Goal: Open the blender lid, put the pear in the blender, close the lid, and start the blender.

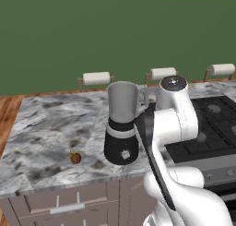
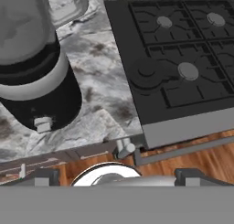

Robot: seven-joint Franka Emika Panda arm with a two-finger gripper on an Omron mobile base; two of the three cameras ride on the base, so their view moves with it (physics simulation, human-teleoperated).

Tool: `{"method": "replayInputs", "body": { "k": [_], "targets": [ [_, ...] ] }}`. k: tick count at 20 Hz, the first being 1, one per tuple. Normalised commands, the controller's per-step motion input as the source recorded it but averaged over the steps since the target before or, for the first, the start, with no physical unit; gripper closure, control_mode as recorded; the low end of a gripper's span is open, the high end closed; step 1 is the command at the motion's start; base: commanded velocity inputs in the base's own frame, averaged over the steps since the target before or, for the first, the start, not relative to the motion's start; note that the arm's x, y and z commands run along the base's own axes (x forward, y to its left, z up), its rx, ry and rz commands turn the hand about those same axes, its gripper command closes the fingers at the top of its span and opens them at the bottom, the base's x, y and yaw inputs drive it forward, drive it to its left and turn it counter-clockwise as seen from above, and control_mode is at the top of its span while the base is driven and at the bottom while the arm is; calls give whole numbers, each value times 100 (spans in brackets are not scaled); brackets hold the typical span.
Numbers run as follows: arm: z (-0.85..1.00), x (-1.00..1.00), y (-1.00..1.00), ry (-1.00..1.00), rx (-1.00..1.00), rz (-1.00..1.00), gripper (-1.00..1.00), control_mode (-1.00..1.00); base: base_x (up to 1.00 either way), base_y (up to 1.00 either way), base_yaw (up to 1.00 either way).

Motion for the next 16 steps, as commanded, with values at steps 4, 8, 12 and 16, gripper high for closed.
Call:
{"method": "replayInputs", "body": {
  "k": [4,8,12,16],
  "targets": [
    [-7,-26,100,5,-11,0,-100,-100,0,0,0],
    [-23,2,100,10,-6,0,-100,-100,0,0,0],
    [-26,24,99,13,0,1,-100,-100,0,0,0],
    [-36,44,99,12,0,5,-100,-100,0,0,0]
  ]
}}
